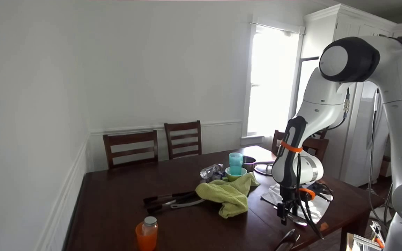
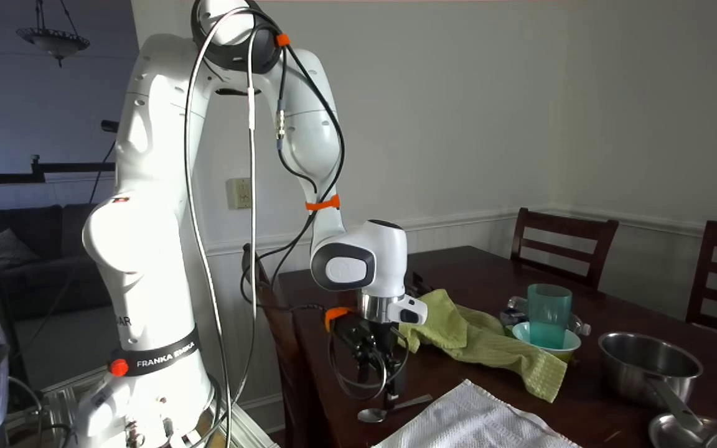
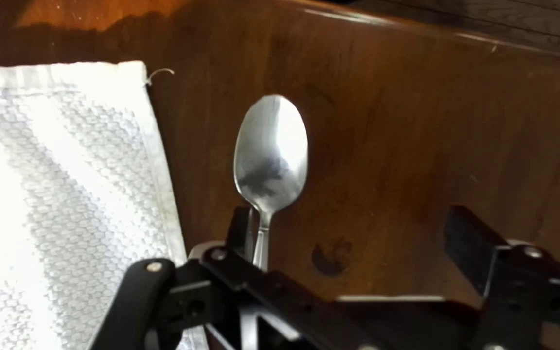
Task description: Put the spoon on the towel, then fold the towel
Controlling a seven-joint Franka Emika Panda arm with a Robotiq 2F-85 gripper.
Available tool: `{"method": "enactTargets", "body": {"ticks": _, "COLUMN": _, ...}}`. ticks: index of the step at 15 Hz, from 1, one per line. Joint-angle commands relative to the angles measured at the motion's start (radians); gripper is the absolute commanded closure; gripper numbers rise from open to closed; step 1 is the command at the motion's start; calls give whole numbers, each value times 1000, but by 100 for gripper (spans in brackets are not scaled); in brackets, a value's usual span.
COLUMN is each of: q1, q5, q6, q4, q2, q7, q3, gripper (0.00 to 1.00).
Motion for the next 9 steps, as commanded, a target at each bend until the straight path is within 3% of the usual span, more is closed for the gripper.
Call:
{"method": "enactTargets", "body": {"ticks": 1, "q1": 2, "q5": -52, "q6": 61, "q4": 7, "q2": 22, "q7": 45, "q3": -35, "gripper": 0}}
{"method": "enactTargets", "body": {"ticks": 4, "q1": -25, "q5": -40, "q6": 93, "q4": 18, "q2": 52, "q7": 41, "q3": -18, "gripper": 0}}
{"method": "enactTargets", "body": {"ticks": 5, "q1": -29, "q5": -38, "q6": 104, "q4": 20, "q2": 58, "q7": 41, "q3": -14, "gripper": 25}}
{"method": "enactTargets", "body": {"ticks": 7, "q1": -30, "q5": -44, "q6": 127, "q4": 22, "q2": 69, "q7": 47, "q3": -16, "gripper": 34}}
{"method": "enactTargets", "body": {"ticks": 9, "q1": -28, "q5": -48, "q6": 145, "q4": 24, "q2": 80, "q7": 53, "q3": -19, "gripper": 50}}
